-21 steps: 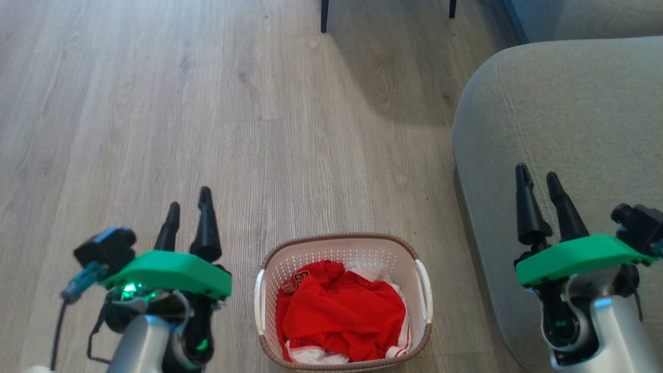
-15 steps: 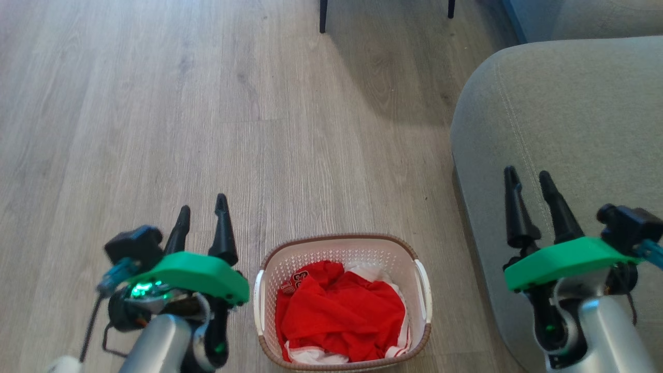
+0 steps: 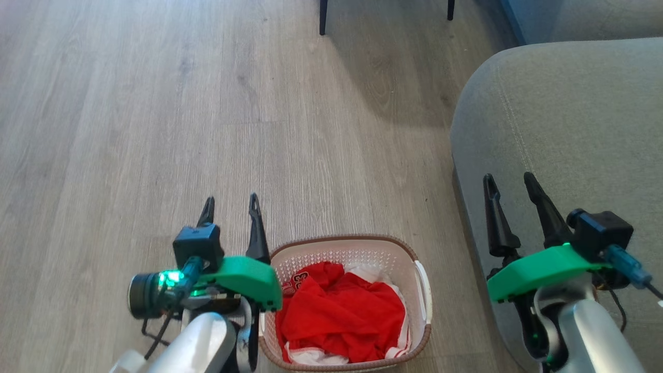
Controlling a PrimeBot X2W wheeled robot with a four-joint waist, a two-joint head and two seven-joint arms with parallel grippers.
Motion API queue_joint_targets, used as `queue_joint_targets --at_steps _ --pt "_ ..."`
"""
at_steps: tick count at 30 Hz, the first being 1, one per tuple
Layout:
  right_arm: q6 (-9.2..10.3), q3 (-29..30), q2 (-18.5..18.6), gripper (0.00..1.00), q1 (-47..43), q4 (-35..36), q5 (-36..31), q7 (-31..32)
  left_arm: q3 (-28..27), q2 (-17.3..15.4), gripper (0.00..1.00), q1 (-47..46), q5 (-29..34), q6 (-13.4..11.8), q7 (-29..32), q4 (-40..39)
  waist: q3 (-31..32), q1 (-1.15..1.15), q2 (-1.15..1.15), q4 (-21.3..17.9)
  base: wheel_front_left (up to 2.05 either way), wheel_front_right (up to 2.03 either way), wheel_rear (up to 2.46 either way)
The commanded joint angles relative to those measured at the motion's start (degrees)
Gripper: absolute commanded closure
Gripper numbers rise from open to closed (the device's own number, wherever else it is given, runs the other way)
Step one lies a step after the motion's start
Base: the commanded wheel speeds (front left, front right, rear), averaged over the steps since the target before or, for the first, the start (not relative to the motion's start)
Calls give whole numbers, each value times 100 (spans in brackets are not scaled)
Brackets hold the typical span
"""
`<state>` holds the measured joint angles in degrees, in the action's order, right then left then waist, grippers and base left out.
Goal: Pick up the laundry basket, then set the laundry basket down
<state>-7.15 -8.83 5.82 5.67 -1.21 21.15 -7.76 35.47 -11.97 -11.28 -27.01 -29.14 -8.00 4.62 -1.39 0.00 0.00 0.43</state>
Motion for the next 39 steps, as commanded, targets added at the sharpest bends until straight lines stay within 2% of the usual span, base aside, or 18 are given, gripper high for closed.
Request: queue_joint_targets --at_steps 1,8,18,20,24,30,34,39 --pt "-27 -74 -20 0 341 281 -237 -126 -27 -131 0 -431 170 -191 -100 -237 -8 0 0 1 0 0 0" --pt "-28 -128 -48 0 375 490 -657 -227 -53 -135 0 -504 286 -283 -201 -646 -43 0 0 -8 0 0 0" --pt "-30 -173 -118 0 380 746 -1250 -395 -53 -111 0 -445 1023 -516 -369 -1206 -95 0 0 -18 0 0 0" --pt "-31 -180 -134 0 365 721 -1305 -428 -141 -25 0 -366 973 -424 -403 -1225 -106 0 0 -13 0 0 0" --pt "-31 -161 -158 0 339 627 -1427 -495 -433 177 0 -207 1035 -40 -470 -1173 -133 0 0 0 0 0 0" --pt "-33 -46 -223 0 260 362 -1571 -595 -1267 703 0 193 920 1045 -571 -830 -137 0 0 12 0 0 0" --pt "-33 44 -257 0 210 91 -1659 -662 -1713 871 0 371 1085 1734 -638 -535 -117 0 0 5 0 0 0" --pt "-34 109 -280 0 149 -382 -1756 -724 -1865 905 0 442 1257 2148 -699 -303 -98 0 0 -9 0 0 0"
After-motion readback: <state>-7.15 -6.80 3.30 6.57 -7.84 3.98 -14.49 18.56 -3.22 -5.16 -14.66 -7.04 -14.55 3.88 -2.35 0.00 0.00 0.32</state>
